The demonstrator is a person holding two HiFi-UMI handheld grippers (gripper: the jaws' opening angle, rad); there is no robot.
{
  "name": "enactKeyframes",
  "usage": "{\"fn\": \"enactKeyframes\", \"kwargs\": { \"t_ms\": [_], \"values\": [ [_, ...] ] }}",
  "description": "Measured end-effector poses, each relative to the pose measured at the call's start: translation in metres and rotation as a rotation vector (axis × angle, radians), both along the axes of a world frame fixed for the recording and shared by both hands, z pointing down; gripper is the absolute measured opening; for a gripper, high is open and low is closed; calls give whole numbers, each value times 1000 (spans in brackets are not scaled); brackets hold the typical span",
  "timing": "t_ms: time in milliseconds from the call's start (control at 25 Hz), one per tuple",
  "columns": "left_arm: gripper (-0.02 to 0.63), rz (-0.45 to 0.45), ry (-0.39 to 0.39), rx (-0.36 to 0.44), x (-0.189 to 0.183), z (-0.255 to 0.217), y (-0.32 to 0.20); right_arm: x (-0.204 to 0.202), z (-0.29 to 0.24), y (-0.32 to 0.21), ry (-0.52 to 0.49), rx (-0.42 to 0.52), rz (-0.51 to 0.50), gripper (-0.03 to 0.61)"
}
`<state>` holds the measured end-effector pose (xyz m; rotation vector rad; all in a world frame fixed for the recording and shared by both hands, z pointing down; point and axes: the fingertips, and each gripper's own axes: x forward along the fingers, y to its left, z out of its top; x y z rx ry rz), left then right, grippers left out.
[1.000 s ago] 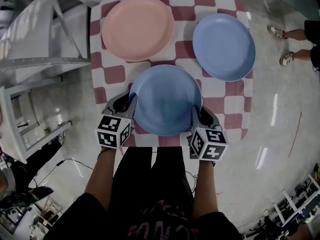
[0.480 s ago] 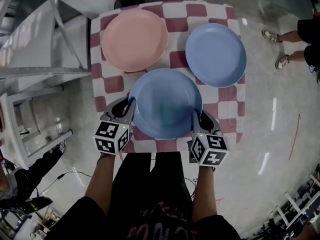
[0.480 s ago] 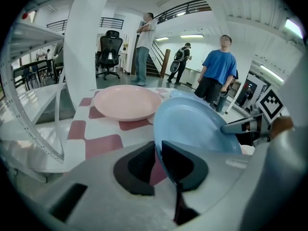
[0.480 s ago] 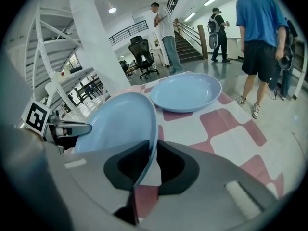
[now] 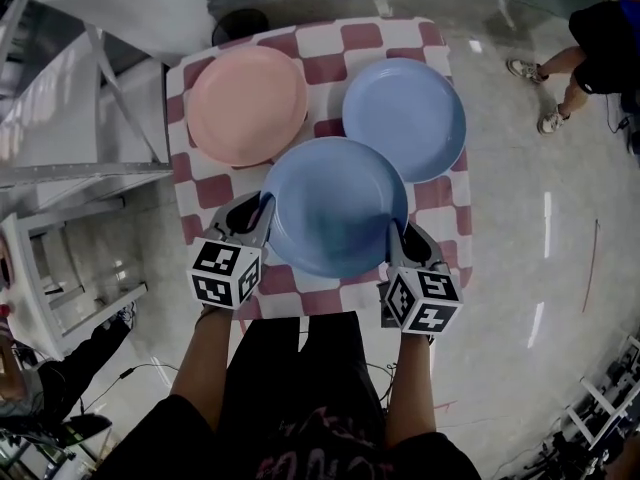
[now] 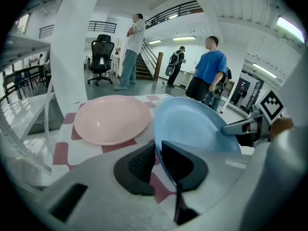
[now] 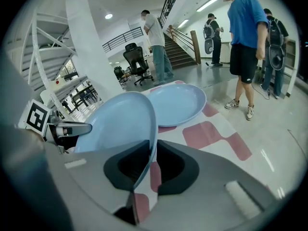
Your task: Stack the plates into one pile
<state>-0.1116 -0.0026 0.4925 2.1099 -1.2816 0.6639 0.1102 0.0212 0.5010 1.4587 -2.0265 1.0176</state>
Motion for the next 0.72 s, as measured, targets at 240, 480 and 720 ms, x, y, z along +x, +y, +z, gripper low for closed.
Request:
{"fn": "enactKeyframes", "kwargs": {
  "t_ms": [240,480,720],
  "values": [
    [40,34,13,30,28,-6,-28,27,-7,-18,12,31,36,58],
    [37,58,24,67,49,-17,-58,47,-18,-41,17,68,68,57],
    [37,88,23,97,68,-24,-86,64,-25,-62,22,99,87,57]
  ]
}}
